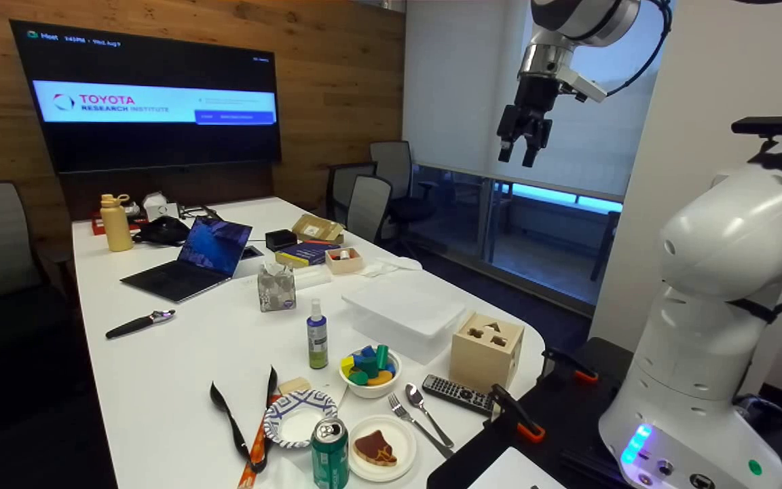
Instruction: Put one green block on the white plate.
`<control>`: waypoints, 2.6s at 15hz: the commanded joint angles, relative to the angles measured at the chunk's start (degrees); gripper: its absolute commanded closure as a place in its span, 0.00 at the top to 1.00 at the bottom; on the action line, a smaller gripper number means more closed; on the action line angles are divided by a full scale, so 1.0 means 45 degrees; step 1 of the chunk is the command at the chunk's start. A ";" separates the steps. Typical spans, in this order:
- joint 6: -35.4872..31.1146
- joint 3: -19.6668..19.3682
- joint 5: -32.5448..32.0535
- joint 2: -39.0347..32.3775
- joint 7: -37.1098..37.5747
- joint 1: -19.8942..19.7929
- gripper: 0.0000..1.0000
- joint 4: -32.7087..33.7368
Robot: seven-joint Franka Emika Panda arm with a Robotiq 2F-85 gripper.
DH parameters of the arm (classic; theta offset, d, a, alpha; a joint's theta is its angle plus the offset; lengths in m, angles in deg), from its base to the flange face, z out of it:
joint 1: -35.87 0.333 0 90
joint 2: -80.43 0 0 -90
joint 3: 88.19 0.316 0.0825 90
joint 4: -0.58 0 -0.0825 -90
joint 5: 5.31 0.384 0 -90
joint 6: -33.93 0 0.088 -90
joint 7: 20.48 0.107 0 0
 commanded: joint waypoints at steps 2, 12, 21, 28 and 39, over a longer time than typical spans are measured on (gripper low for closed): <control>0.0039 0.0241 0.0155 -0.0066 -0.0146 -0.0308 1.00 0.0035; 0.0038 0.0241 0.0155 -0.0066 -0.0146 -0.0308 1.00 0.0035; -0.5232 0.4034 -0.0690 -0.4874 0.3556 0.0716 1.00 0.0149; -0.8998 0.4976 -0.2577 -1.0789 0.7377 0.1531 1.00 0.1822; -0.8950 0.4881 0.0521 -1.4351 0.6699 0.1816 1.00 0.3177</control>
